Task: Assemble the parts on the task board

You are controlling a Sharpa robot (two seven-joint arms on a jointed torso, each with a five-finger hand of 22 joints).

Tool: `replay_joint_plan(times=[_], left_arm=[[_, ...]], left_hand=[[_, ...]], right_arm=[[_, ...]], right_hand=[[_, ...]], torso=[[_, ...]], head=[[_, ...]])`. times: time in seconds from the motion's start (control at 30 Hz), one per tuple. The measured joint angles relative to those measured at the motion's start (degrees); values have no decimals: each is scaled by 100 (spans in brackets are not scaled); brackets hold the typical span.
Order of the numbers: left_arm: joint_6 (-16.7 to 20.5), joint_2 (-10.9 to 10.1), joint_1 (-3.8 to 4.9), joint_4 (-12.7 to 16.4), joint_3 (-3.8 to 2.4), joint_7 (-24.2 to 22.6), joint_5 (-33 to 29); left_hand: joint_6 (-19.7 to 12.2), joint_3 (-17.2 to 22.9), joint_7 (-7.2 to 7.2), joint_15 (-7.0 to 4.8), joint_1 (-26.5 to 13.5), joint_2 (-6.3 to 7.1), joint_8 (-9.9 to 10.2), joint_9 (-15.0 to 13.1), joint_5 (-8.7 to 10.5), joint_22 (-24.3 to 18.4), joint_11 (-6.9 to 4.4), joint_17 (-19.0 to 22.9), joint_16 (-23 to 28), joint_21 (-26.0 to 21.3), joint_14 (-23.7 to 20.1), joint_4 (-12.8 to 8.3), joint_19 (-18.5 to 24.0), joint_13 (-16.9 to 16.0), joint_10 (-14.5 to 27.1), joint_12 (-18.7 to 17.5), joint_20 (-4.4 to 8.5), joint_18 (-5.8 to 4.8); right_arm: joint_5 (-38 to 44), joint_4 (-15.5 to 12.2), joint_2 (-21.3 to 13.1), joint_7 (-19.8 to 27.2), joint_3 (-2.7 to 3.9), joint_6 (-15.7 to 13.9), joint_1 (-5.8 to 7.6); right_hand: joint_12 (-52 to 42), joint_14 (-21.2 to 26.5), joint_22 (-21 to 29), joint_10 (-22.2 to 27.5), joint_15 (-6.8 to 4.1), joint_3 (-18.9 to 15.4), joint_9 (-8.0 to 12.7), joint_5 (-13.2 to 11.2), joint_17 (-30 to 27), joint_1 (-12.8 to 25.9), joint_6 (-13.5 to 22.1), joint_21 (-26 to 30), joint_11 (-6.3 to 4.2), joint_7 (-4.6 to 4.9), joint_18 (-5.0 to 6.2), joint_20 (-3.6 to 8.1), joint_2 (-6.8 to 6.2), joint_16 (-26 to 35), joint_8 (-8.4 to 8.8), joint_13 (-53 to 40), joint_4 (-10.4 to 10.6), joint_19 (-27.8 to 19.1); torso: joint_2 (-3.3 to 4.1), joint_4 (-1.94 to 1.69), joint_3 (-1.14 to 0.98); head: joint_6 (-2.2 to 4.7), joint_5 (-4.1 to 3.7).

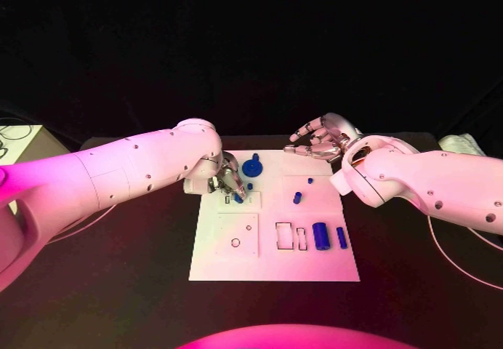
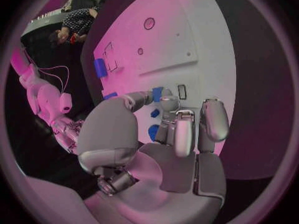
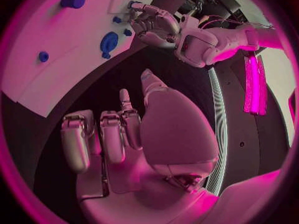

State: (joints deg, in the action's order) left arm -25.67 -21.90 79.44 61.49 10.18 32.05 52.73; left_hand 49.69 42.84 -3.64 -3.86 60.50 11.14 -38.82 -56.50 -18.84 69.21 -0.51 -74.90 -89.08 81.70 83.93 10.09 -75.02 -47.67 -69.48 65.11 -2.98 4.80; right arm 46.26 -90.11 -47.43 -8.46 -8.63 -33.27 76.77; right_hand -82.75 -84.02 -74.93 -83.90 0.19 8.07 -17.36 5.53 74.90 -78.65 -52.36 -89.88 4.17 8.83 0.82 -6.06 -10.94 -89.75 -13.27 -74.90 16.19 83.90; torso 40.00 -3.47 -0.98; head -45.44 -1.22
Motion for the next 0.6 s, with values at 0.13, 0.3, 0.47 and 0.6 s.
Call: replay_joint_plan(times=[0.13, 0.3, 0.47, 0.6], left_arm=[[-7, 9, 0, -16, 2, 0, -9], [-13, 15, 0, -34, 5, 0, -14], [-15, 19, 0, -48, 10, 2, -14], [-15, 19, -2, -60, 12, 3, -7]], left_hand=[[20, 55, 20, 0, -100, 6, 1, 3, 0, -4, 19, 0, 0, -3, 0, -111, 0, 6, 19, 17, 0, -1], [39, 17, 38, 0, -208, -4, 47, 11, 26, -12, 1, 0, 0, -3, 0, -150, 0, 5, 39, 28, 0, 0], [50, -115, 48, 0, -256, -2, 62, 14, 26, -22, -14, 0, 0, -26, 0, -84, 19, 5, 78, 28, -19, 0], [61, -277, 38, 0, -301, -35, 92, 17, 25, -22, -41, 0, 0, -26, -1, -3, 19, 5, 122, 50, -19, 0]], right_arm=[[0, -4, -3, 0, 0, 0, 0], [0, -10, -5, 1, 0, 0, 0], [1, -14, -8, 2, 0, 0, 0], [1, -17, -11, 3, 0, 0, 0]], right_hand=[[0, 0, 1, 0, 0, 0, 0, 0, 0, 0, 0, 0, 0, 0, 0, 0, 0, 0, 0, 0, 0, 0], [0, 0, 1, 0, 0, 0, 0, 0, 0, 0, 0, 0, 0, 0, 0, 0, 0, 0, 0, 0, 0, 0], [0, 0, 1, 0, 0, 0, 0, 0, 0, 0, 0, 0, 0, 0, 0, 0, 0, 0, 0, 0, 0, 0], [0, 0, 1, 0, 0, 0, 0, 0, 0, 0, 0, 0, 0, 0, 0, 0, 0, 0, 0, 0, 0, 0]], torso=[[-1, -1, 3], [-1, -1, 4], [-2, -1, 4], [-2, 0, 4]], head=[[-2, 0], [-5, -3], [-5, -4], [-5, -8]])
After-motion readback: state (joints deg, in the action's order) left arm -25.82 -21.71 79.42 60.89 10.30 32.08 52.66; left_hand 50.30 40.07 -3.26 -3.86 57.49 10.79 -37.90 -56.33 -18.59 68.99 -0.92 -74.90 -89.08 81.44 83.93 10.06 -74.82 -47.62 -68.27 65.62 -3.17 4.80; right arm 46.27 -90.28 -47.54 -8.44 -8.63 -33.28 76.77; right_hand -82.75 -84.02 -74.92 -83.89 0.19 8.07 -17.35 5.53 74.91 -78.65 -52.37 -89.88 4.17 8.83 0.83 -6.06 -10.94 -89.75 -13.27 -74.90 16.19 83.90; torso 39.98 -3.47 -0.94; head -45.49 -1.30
